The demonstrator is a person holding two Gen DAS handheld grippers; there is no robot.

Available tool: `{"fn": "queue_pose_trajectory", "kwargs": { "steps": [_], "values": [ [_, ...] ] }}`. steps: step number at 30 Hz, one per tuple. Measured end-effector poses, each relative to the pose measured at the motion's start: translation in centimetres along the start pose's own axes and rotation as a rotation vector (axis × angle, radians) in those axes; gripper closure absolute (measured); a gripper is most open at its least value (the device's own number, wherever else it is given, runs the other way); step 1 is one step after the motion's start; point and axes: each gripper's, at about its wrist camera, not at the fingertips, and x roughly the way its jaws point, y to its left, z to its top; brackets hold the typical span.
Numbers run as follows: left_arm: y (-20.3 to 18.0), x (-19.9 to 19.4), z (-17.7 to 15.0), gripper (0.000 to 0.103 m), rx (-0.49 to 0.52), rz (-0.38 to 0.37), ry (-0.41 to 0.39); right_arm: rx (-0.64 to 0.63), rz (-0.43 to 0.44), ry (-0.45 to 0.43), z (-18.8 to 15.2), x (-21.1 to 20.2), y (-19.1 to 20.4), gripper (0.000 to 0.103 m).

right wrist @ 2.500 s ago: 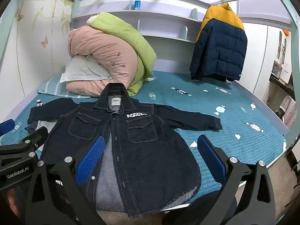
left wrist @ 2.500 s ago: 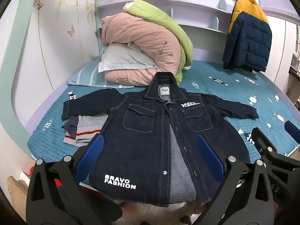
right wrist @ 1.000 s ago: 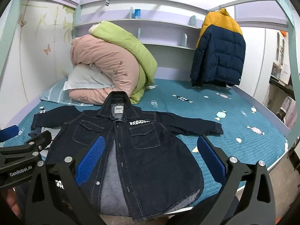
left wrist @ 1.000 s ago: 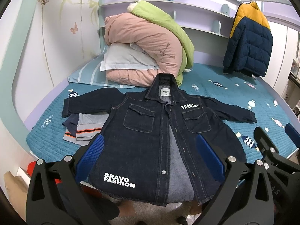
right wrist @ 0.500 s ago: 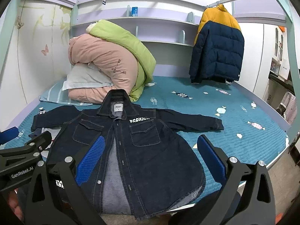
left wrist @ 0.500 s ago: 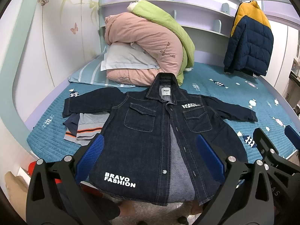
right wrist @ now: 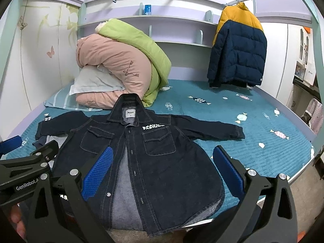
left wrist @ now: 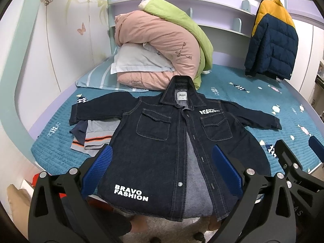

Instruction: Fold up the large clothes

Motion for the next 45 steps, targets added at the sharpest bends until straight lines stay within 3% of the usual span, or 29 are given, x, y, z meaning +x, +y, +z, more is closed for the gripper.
{"fn": "queue_pose_trajectory", "kwargs": {
  "steps": [24, 37, 45],
  "values": [
    [1.4, 2.9, -0.7, 0.005, -0.032, -0.004, 0.071, -0.03, 0.019, 0.054, -0.8, 2.6, 1.3, 0.008],
    [4.8, 6.9, -0.8, 0.005, -0.106, 0.062, 0.154, -0.007, 0.133, 0.194, -0.8, 7.5, 4.3, 0.008],
    [8.5, 10.3, 0.5, 0.005, -0.156, 0.102, 0.196, -0.02, 0.202, 0.254, 1.3, 12.4, 7.9, 0.008]
  ]
}}
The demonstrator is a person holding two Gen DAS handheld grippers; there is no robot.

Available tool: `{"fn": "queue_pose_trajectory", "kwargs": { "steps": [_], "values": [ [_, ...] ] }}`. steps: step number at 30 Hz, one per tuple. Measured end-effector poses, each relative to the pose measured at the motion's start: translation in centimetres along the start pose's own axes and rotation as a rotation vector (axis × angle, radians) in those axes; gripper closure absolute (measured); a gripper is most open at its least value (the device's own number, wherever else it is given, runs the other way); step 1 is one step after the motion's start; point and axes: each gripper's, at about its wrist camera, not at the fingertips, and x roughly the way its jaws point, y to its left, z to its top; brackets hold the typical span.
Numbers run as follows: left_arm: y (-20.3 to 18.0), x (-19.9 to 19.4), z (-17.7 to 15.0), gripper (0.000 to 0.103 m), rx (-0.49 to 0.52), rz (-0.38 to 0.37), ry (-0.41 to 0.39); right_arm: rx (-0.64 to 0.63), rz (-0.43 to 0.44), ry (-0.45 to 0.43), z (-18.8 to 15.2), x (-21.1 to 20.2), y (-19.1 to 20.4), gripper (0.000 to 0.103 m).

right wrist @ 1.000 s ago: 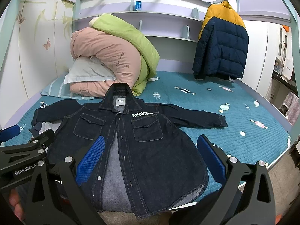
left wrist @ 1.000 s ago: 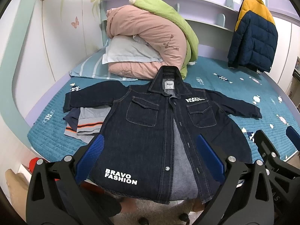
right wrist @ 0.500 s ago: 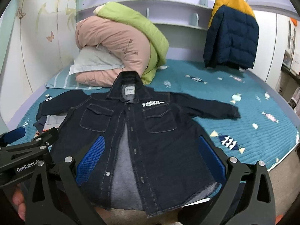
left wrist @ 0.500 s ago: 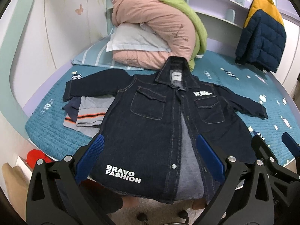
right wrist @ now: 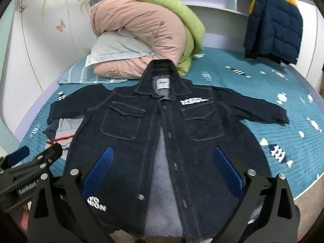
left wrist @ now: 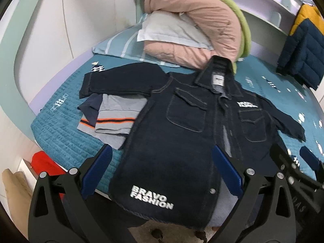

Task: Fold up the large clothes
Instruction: 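Grasp the denim jacket sleeve with the left gripper and lift it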

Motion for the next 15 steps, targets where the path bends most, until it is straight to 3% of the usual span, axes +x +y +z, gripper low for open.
{"fn": "queue_pose_trajectory", "kwargs": {
  "steps": [8, 15],
  "values": [
    [4.5, 5.6, 3.1, 0.005, -0.048, 0.042, 0.053, -0.037, 0.044, 0.022, 4.6, 6.1, 3.2, 0.009],
    [10.4, 9.9, 6.4, 0.005, -0.123, 0.053, 0.069, -0.065, 0.117, 0.104, 7.5, 13.2, 6.5, 0.03]
  ]
}}
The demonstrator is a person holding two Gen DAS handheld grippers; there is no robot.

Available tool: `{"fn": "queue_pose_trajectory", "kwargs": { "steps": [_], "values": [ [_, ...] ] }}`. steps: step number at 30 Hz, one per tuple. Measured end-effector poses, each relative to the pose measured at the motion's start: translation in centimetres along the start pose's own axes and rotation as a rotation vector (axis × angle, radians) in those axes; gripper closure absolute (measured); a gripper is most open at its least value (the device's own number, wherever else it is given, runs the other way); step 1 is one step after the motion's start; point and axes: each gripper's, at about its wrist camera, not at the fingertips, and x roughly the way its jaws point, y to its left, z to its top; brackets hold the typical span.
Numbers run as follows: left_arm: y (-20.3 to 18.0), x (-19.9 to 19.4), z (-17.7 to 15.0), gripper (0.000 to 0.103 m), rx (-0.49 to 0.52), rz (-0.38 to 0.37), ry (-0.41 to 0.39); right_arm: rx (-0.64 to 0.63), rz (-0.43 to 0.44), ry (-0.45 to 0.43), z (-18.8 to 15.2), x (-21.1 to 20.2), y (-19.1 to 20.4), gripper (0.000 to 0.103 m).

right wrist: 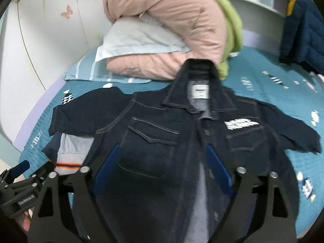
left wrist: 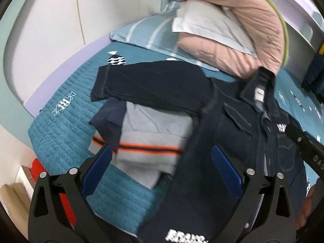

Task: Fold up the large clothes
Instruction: 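Grasp the denim jacket sleeve with the left gripper and lift it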

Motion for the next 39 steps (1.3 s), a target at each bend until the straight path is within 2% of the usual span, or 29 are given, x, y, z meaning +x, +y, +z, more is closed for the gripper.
{"fn": "queue_pose_trajectory", "kwargs": {
  "steps": [6, 9, 14, 17, 21, 25, 27, 28, 30, 31, 34, 37, 38, 39],
  "values": [
    [4.5, 2.3, 3.3, 0.005, -0.081, -0.033, 0.003, -0.02, 0.065, 0.095, 2.2, 5.9, 2.2, 0.059],
    [7.0, 4.1, 5.0, 0.005, -0.12, -0.057, 0.002, -0.027, 0.11, 0.144, 3.2, 8.6, 3.4, 0.066],
    [11.0, 8.0, 7.4, 0.005, -0.215, -0.091, 0.046, -0.051, 0.145, 0.247, 4.3, 13.8, 5.7, 0.068],
    [13.4, 10.3, 8.7, 0.005, -0.24, -0.051, 0.071, -0.116, 0.107, 0.286, 4.2, 16.3, 7.3, 0.068],
    [15.6, 13.3, 9.4, 0.005, -0.293, -0.128, 0.134, -0.111, 0.104, 0.301, 4.3, 18.2, 7.6, 0.069],
    [17.1, 16.3, 9.1, 0.005, -0.392, -0.114, 0.194, -0.096, 0.149, 0.314, 4.1, 19.1, 6.9, 0.069],
    [17.6, 18.1, 8.7, 0.007, -0.449, -0.184, 0.226, -0.064, 0.178, 0.322, 4.1, 19.3, 6.3, 0.069],
    [17.9, 18.8, 8.6, 0.019, -0.474, -0.202, 0.233, -0.051, 0.187, 0.326, 4.1, 19.6, 6.1, 0.069],
    [18.3, 19.3, 8.4, 0.028, -0.527, -0.173, 0.214, -0.04, 0.19, 0.328, 4.1, 19.7, 6.1, 0.069],
    [18.3, 19.1, 8.6, 0.048, -0.532, -0.173, 0.182, -0.044, 0.185, 0.324, 4.0, 19.5, 6.2, 0.069],
    [18.8, 19.5, 9.1, 0.072, -0.563, -0.158, 0.18, -0.071, 0.155, 0.303, 3.7, 19.2, 6.8, 0.069],
    [19.5, 18.6, 9.5, 0.082, -0.607, -0.165, 0.157, -0.071, 0.144, 0.3, 3.9, 19.3, 6.9, 0.069],
    [19.4, 17.8, 9.6, 0.082, -0.598, -0.154, 0.14, -0.076, 0.142, 0.298, 3.9, 19.6, 7.0, 0.069],
    [18.8, 16.3, 10.0, 0.083, -0.544, -0.127, 0.09, -0.079, 0.141, 0.295, 3.9, 19.6, 7.0, 0.069]
  ]
}}
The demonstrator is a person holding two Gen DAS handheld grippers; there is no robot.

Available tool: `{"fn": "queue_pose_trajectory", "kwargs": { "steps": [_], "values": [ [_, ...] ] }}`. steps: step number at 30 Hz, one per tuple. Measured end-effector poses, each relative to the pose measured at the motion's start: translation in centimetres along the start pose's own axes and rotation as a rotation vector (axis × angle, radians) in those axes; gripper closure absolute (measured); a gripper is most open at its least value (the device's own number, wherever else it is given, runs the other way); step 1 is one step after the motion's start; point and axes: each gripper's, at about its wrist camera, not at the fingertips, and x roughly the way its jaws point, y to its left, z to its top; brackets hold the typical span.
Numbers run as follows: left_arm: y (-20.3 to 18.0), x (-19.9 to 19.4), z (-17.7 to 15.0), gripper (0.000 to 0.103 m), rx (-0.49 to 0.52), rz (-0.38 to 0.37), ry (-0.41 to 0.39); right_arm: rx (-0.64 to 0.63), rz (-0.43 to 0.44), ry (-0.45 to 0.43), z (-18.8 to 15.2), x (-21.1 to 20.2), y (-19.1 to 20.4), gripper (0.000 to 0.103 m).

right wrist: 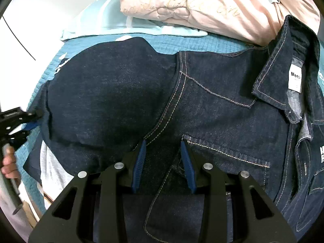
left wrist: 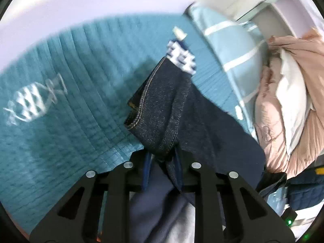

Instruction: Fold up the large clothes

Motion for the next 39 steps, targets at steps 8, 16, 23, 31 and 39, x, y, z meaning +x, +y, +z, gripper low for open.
{"fn": "queue_pose_trajectory", "kwargs": {
  "steps": [8, 16, 23, 31, 39],
  "values": [
    [-8.6, -8.2, -1.7, 0.086, 0.341, 0.065, -0.263, 0.021, 0.013, -0.019, -0.2, 0.1, -0.7, 0.064],
    [-16.8, -14.8, -6.5, 0.087, 0.533, -0.004, -0.363, 0.076, 0.096, -0.018, -0.2, 0.5, -2.0, 0.062],
    [-27.0, -17.3, -13.5, 0.087, 0.748, -0.034, -0.435, 0.128, 0.185, -0.041, -0.5, -1.2, -4.2, 0.089],
    [-36.7, -13.8, -22.8, 0.087, 0.922, -0.069, -0.349, 0.289, 0.229, -0.184, -4.2, -11.6, -15.7, 0.089],
    [-42.4, -5.0, -33.3, 0.087, 1.079, -0.043, -0.175, 0.41, 0.017, -0.207, -13.0, -17.1, -27.5, 0.089]
  ]
}}
